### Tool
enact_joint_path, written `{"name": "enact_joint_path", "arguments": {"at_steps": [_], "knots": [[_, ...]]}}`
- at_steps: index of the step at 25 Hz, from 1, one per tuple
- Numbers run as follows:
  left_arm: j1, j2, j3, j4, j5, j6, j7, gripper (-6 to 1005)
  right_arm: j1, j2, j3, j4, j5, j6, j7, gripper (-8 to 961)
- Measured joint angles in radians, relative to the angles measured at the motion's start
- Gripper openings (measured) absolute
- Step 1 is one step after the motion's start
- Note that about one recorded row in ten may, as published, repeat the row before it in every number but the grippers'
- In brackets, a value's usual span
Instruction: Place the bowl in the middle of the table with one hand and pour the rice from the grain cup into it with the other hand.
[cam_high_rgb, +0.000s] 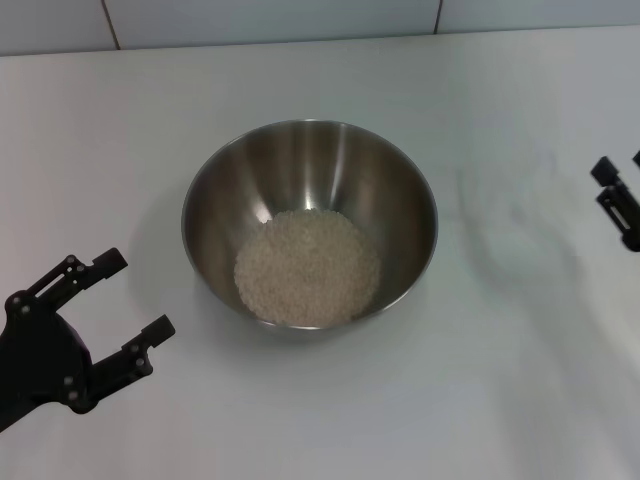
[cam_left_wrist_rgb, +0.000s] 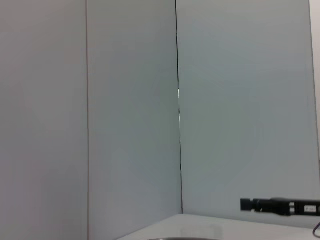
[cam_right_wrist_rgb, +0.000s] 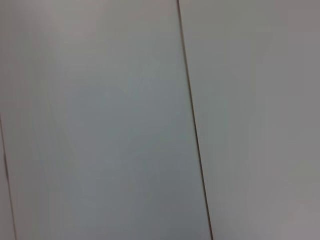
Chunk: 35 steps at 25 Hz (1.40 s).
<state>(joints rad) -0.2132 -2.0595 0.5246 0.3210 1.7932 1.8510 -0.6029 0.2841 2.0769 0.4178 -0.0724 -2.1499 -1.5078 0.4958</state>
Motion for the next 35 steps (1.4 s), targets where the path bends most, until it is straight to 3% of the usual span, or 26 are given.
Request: {"name": "enact_joint_path", "arguments": {"at_steps": [5, 6, 7, 10, 11, 26, 35], "knots": [[0.0, 0.001, 0.002, 0.008, 0.007, -0.006, 0.0, 805, 0.001, -0.008, -0.081, -0.119, -0.006, -0.201, 0.124, 574], [0.0, 0.001, 0.003, 0.009, 0.007, -0.007, 0.0, 805, 0.012, -0.015, -0.164, -0.169, -0.007, -0.274, 0.173, 574], [-0.001, 0.002, 0.003, 0.01, 0.008, -0.007, 0.0, 805, 0.012, -0.015, -0.164, -0.169, -0.007, -0.274, 0.173, 574], [-0.003, 0.005, 0.005, 0.011, 0.009, -0.007, -0.001, 805, 0.038, -0.03, -0.316, -0.238, -0.007, -0.356, 0.252, 574], [-0.004, 0.007, 0.007, 0.013, 0.01, -0.009, -0.001, 805, 0.056, -0.037, -0.404, -0.276, -0.007, -0.387, 0.292, 574], [-0.032, 0.029, 0.012, 0.043, 0.03, -0.02, -0.086, 805, 0.132, -0.045, -0.72, -0.39, -0.007, -0.404, 0.346, 574], [-0.046, 0.032, 0.012, 0.09, 0.082, -0.018, -0.14, 805, 0.14, -0.046, -0.787, -0.404, -0.015, -0.378, 0.349, 574]]}}
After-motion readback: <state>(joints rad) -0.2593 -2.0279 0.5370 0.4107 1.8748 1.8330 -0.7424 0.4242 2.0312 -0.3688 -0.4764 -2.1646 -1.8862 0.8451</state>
